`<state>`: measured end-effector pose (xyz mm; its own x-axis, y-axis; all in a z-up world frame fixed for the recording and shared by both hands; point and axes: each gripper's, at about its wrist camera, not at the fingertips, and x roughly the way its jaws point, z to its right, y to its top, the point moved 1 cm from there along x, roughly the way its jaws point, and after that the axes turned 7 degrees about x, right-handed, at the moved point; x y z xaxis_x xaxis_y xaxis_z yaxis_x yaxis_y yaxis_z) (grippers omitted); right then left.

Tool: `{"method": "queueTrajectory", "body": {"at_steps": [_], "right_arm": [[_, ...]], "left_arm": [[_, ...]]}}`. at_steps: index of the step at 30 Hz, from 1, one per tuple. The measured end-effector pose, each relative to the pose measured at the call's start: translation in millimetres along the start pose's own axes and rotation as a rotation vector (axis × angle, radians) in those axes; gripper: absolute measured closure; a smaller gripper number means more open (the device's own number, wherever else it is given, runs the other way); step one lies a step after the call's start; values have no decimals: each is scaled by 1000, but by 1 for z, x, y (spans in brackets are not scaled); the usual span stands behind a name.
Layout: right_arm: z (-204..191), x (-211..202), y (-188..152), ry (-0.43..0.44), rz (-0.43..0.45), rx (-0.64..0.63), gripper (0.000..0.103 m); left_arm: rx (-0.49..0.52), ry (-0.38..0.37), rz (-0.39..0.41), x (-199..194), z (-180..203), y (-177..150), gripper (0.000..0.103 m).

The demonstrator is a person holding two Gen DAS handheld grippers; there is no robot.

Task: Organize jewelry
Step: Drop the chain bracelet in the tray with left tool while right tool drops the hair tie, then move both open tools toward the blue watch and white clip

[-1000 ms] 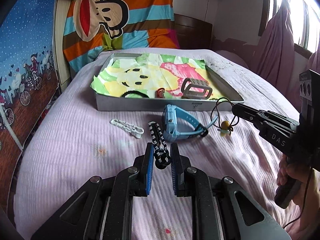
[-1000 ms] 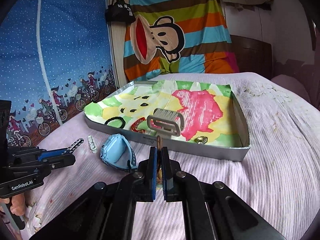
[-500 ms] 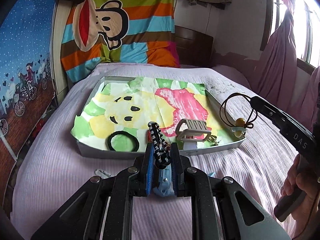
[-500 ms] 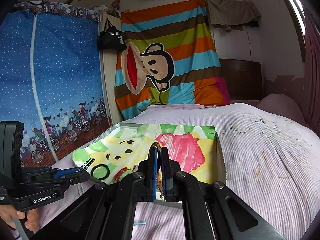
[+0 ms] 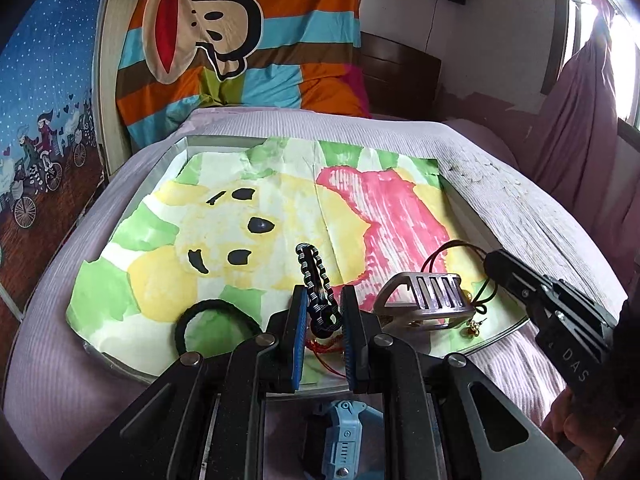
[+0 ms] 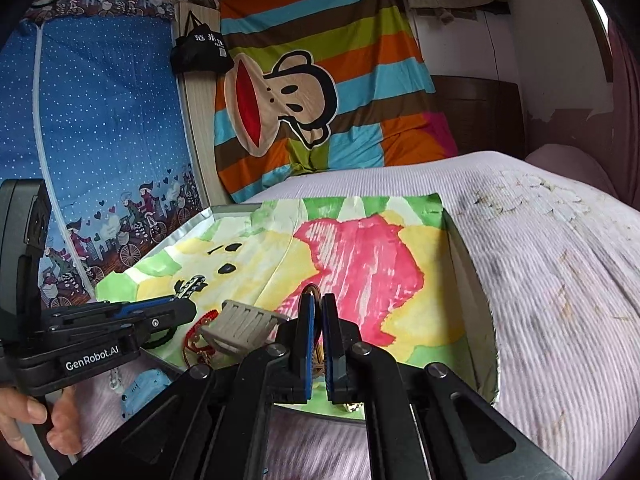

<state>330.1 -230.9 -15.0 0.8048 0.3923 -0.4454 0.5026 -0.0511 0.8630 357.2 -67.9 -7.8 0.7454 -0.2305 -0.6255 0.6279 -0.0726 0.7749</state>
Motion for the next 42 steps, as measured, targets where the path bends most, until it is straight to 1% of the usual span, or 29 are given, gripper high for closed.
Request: {"method": "queueTrajectory", "body": {"at_steps": [3,7,10,12,13,14,16,17,18,19,22,23,24,26,27,29,30,32,33,34,35,36,37,39,42], "right_arm": [[1,3,-5,2,-19,5,99],[5,0,-6,3,-14,22,98],[7,-2,-5,1,-15,34,97],[7,-3,-6,0,-15,36,94],[7,-4,-6,-2,-15,35,87],[7,-5,-5,-5,-13,33,81],[7,-8,-6,-7,-7,29,79],[6,-10,-5,-10,-5,27,79],[6,-12,-5,-12,-3,26,78],[6,-14,-5,-15,2,26,76],[6,-23,-5,-21,26,34,60],[6,-27,-5,-21,36,38,56],[6,-31,-5,-22,45,41,54],[4,-38,-5,-28,60,44,43],[4,-42,-5,-30,67,43,40],[2,-50,-6,-37,84,44,25],[0,-54,-6,-37,94,45,22],[-3,-63,-8,-30,118,45,6],[-5,-68,-8,-29,133,41,3],[-8,-73,-8,-27,148,33,0],[-12,-78,-9,-23,163,24,0],[-16,-83,-10,-20,179,14,0],[-20,-87,-10,-14,193,5,0],[-28,-94,-11,-4,217,-11,0],[-41,-105,-15,6,251,-40,0]], "left_arm": [[-10,-5,-15,6,-3,-2,90],[-11,5,-46,12,-3,-5,90],[-3,9,-41,13,0,-6,90],[-13,-1,-37,12,0,-6,89],[-18,-3,-34,11,-1,-5,89],[-24,-1,-31,9,-1,-5,87],[-38,2,-18,5,-3,-5,76],[-48,5,-8,1,-4,-5,68],[-59,5,7,-3,-6,-4,65],[-68,4,21,-8,-7,-4,65],[-84,24,50,-22,-10,-4,62],[-86,34,62,-28,-11,-4,56],[-90,43,76,-33,-12,-5,47],[-99,61,110,-46,-13,-6,37],[-104,67,126,-52,-14,-7,33],[-107,80,145,-64,-15,-10,29],[-104,91,150,-69,-16,-10,29],[-92,105,159,-80,-18,-14,29],[-85,114,165,-86,-18,-16,28],[-79,123,171,-91,-19,-18,26],[-76,132,183,-98,-20,-21,19],[-74,141,201,-105,-21,-24,15],[-73,147,221,-112,-22,-26,15],[-71,149,239,-125,-25,-33,11],[-67,162,265,-144,-30,-42,10]]}}
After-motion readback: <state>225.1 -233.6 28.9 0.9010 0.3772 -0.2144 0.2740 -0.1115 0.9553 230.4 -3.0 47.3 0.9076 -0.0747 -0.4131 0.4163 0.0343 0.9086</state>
